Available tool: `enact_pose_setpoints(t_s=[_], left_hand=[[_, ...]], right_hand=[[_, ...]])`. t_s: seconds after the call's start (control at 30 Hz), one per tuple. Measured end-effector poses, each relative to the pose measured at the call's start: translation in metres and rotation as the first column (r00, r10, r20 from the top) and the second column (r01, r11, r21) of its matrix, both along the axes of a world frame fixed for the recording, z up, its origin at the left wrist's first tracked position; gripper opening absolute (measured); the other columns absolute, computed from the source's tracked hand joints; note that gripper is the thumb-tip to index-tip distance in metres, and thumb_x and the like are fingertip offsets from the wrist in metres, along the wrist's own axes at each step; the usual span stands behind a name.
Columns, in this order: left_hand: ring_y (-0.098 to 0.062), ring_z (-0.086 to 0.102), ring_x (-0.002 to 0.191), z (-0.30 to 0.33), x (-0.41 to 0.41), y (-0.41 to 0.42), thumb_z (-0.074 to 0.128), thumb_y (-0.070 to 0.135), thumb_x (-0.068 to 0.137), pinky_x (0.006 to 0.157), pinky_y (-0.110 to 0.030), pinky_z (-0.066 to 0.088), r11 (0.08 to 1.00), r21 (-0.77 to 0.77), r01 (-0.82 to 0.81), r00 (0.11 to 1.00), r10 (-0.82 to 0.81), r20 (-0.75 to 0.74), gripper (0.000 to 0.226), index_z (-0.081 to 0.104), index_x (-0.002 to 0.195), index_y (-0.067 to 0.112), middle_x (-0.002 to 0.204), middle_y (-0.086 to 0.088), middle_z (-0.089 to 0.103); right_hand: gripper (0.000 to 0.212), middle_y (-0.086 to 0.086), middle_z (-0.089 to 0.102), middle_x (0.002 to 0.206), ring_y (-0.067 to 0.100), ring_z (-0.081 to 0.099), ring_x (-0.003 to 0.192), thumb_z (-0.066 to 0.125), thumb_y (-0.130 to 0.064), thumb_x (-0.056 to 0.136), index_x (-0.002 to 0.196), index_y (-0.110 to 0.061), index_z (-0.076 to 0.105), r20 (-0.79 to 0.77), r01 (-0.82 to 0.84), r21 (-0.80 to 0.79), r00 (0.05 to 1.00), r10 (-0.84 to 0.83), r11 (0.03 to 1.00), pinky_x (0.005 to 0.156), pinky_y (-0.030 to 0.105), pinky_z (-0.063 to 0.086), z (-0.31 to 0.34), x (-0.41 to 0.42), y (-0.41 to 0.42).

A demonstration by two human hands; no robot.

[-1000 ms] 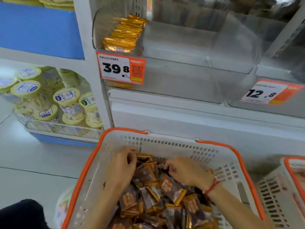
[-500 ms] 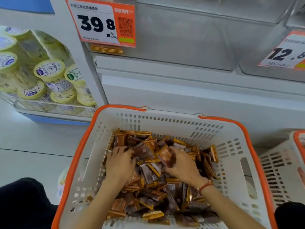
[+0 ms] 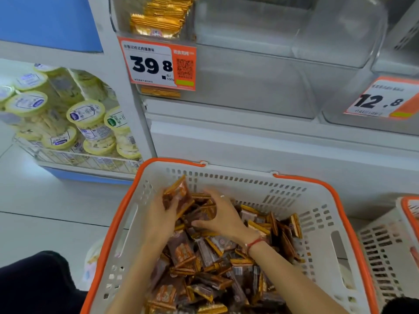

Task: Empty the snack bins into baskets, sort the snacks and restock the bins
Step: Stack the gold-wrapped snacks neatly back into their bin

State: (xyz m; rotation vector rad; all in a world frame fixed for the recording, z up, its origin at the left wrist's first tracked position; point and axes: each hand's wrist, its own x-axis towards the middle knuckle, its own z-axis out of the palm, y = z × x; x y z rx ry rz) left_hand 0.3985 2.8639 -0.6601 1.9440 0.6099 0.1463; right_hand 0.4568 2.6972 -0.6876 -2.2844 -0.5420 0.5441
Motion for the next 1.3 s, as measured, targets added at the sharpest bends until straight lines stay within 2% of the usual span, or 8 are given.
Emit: enact_pose_setpoints(t_s=[0.1,0.2,0.33,0.53,0.67,0.93,1.07,1.3], left_hand=[[-0.015,0.058,0.108,0.015,-0.001,0.01,0.052,0.032,0.098,0.089,-0.033,0.043,0.995,0.021,-0.098,0.995,0.098,-0.021,0.031,0.056,0.128,0.021,0.116,0.007,0.061],[-0.019,0.064,0.099,0.023,0.004,0.01,0.055,0.028,0.096,0.073,-0.028,0.045,0.976,-0.151,-0.157,0.987,0.148,-0.065,0.022,0.066,0.112,0.017,0.103,0.0,0.07],[-0.018,0.067,0.08,0.025,0.009,0.007,0.052,0.028,0.099,0.067,-0.028,0.047,0.873,-0.415,-0.256,0.966,0.214,-0.147,0.024,0.069,0.093,0.012,0.083,-0.001,0.071],[-0.029,0.062,0.11,0.011,-0.002,0.001,0.046,0.03,0.102,0.095,-0.048,0.05,0.674,-0.706,-0.218,0.969,0.067,-0.236,0.033,0.056,0.128,0.013,0.116,-0.01,0.067],[-0.024,0.07,0.094,0.008,-0.002,-0.013,0.043,0.028,0.103,0.079,-0.037,0.057,0.554,-0.808,-0.198,0.961,-0.051,-0.271,0.033,0.06,0.124,0.009,0.111,-0.015,0.071],[-0.026,0.028,0.144,0.029,0.012,-0.05,0.043,0.029,0.103,0.115,-0.046,0.025,0.742,-0.669,0.042,0.928,-0.277,-0.248,0.052,0.027,0.153,0.022,0.157,-0.003,0.03],[-0.024,0.03,0.143,0.027,0.008,-0.061,0.044,0.043,0.101,0.112,-0.047,0.033,0.745,-0.652,0.138,0.856,-0.421,-0.3,0.054,0.035,0.15,0.021,0.157,-0.002,0.03],[-0.025,0.067,0.099,0.028,-0.005,-0.055,0.043,0.035,0.101,0.081,-0.033,0.055,0.495,-0.867,0.06,0.864,-0.461,-0.203,0.038,0.059,0.129,0.015,0.118,-0.012,0.068]], right_hand=[[0.076,0.006,0.029,0.154,0.028,0.023,0.142,0.068,-0.033,0.087,0.149,-0.019,0.027,0.155,-0.21,-0.486,0.935,0.32,0.848,0.115,0.044,0.025,-0.031,0.002,-0.003],[0.068,0.008,0.041,0.146,0.027,0.034,0.136,0.064,-0.03,0.091,0.147,-0.014,0.03,0.273,-0.081,-0.607,0.913,0.302,0.791,0.109,0.039,0.032,-0.044,-0.004,-0.009],[0.059,0.002,0.06,0.123,0.021,0.056,0.115,0.072,-0.046,0.081,0.129,-0.018,0.052,0.176,0.039,-0.503,0.983,0.058,0.864,0.086,0.033,0.05,-0.045,-0.012,-0.041],[0.037,-0.005,0.058,0.104,0.019,0.06,0.101,0.078,-0.016,0.08,0.106,-0.02,0.052,-0.126,0.481,0.006,0.87,-0.477,0.877,0.08,0.031,0.053,-0.014,-0.019,-0.089],[0.051,-0.011,0.057,0.104,-0.005,0.064,0.08,0.071,-0.013,0.087,0.124,-0.035,0.043,-0.212,0.415,0.123,0.898,-0.385,0.901,0.072,0.023,0.057,0.043,-0.015,-0.084],[0.048,-0.004,0.068,0.09,0.01,0.066,0.065,0.071,-0.03,0.083,0.121,-0.031,0.042,-0.133,0.253,-0.034,0.958,-0.255,0.967,0.054,0.015,0.048,0.104,-0.022,-0.054],[0.069,0.001,0.065,0.11,0.012,0.072,0.084,0.081,-0.035,0.075,0.13,-0.024,0.04,-0.535,0.374,0.121,0.805,-0.256,0.92,0.071,0.024,0.059,0.11,-0.017,-0.055],[0.058,-0.014,0.048,0.119,0.005,0.05,0.107,0.077,-0.037,0.079,0.131,-0.036,0.051,-0.083,0.071,-0.123,0.993,-0.081,0.99,0.088,0.023,0.04,0.1,-0.011,-0.067]])
